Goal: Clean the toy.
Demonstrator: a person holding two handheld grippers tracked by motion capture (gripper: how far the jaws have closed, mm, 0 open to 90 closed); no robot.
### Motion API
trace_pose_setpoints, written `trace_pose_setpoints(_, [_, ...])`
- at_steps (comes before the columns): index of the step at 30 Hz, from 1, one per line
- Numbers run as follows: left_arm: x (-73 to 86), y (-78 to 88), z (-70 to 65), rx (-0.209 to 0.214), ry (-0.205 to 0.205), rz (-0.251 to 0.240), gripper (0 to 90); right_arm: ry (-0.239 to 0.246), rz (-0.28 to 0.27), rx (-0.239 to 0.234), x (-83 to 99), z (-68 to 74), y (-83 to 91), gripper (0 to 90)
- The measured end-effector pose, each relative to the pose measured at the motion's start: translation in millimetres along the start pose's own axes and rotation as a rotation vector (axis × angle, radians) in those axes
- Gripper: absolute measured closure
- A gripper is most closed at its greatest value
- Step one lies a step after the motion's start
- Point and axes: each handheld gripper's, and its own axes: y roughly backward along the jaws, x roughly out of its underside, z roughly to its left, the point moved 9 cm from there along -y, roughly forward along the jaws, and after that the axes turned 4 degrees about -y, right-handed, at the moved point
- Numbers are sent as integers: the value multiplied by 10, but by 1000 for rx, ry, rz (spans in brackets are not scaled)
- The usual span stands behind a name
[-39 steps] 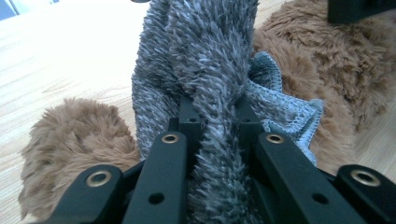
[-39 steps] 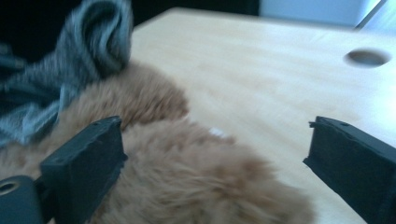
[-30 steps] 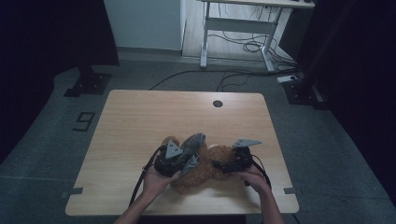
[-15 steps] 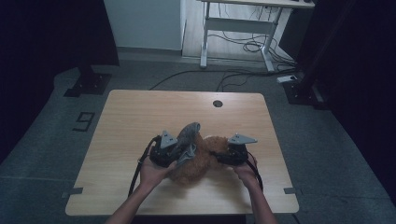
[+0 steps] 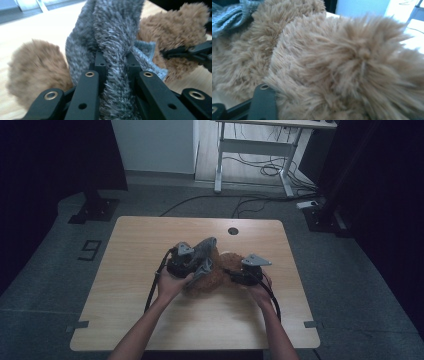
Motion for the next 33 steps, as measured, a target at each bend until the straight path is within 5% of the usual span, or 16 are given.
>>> trace_pose_setpoints(8, [232,83,-186,52,-7,-30,780,-93,14,-41,167,11,201,140])
trace_pose_setpoints(17, [442,210,-323,78,-6,-67,782,-183,-64,-83,78,68,528,96])
trace_pose_setpoints(20, [504,261,-377,94,-6,-71,781,-198,-84,-53,66,50,641,99])
trace_pose_setpoints(27, [622,313,-555,101,-40,-86,780,-179,8,-61,398,88,628,239])
trace_pose_setpoints(33, [382,428,-564,119,-33,-91,776,-169,-3,-77,449,128,626,378])
